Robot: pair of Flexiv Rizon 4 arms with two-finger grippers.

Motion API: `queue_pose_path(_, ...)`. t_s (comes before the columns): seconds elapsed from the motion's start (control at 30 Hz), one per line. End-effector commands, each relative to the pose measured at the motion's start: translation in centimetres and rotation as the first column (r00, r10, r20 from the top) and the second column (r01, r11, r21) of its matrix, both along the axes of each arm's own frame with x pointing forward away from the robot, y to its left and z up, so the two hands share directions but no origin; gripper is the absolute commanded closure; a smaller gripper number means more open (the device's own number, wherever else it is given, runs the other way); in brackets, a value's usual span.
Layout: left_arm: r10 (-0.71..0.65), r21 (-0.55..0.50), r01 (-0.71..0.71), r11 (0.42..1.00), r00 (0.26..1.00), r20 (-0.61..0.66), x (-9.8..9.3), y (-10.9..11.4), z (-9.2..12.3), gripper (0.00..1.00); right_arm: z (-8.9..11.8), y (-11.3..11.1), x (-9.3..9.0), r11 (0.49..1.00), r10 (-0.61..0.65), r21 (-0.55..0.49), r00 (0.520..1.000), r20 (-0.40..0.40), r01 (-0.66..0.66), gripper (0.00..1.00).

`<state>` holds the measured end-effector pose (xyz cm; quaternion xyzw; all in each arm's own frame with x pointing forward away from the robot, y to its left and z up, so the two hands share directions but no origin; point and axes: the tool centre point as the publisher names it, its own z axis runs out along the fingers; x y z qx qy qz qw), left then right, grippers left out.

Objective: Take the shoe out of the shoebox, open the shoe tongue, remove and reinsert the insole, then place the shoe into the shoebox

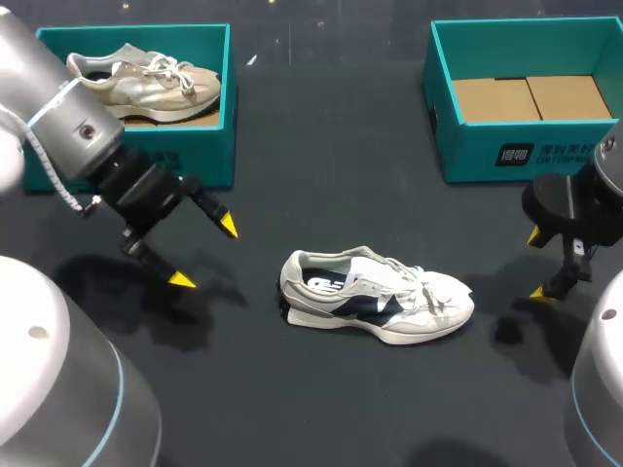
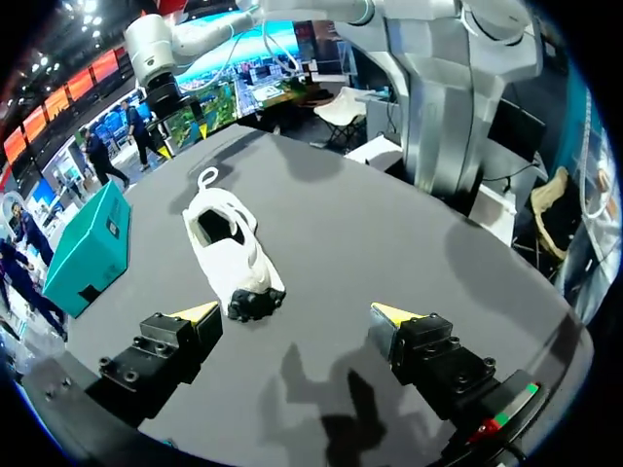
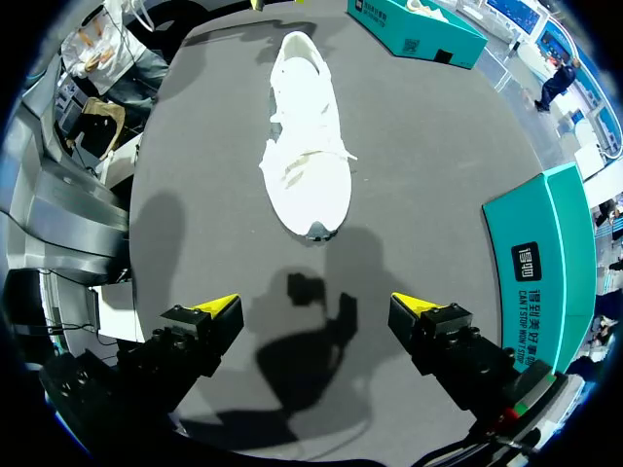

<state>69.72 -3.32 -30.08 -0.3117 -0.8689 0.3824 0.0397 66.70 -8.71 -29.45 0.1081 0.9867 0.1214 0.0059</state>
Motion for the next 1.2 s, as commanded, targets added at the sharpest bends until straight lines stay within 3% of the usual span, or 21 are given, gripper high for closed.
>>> queue_pose_path(0.03,0.085,-0.086,-0.085,0.993,0.996,-0.003,-0.7,-0.5,-2.1,0.00,0.0,0.0,-0.1,1.000,0.000,-0.001,1.000,0.002,0.000,0.00)
queue_pose_path(0.17,0.201,-0.129,-0.208,0.970,0.977,-0.068,-1.6,-0.6,-2.9,0.00,0.0,0.0,-0.1,1.000,0.000,-0.001,1.000,0.002,0.000,0.00)
queue_pose_path(0.23,0.238,-0.099,-0.243,0.965,0.970,-0.057,-1.8,-0.4,-3.1,0.00,0.0,0.0,-0.1,1.000,0.000,-0.001,1.000,0.002,0.000,0.00)
queue_pose_path(0.6,0.254,-0.103,-0.258,0.961,0.966,-0.049,-1.8,-0.4,-3.4,0.00,0.0,0.0,-0.1,1.000,0.000,-0.001,1.000,0.002,0.000,0.00)
queue_pose_path(0.83,0.374,-0.143,-0.409,0.901,0.901,-0.220,-0.5,0.3,-6.7,0.00,0.0,0.0,-0.1,1.000,0.000,-0.001,1.000,0.002,0.000,0.00)
queue_pose_path(1.2,0.359,-0.187,-0.453,0.872,0.850,-0.384,-0.6,0.7,-8.5,0.00,0.0,0.0,-0.1,1.000,0.000,-0.001,1.000,0.002,0.000,0.00)
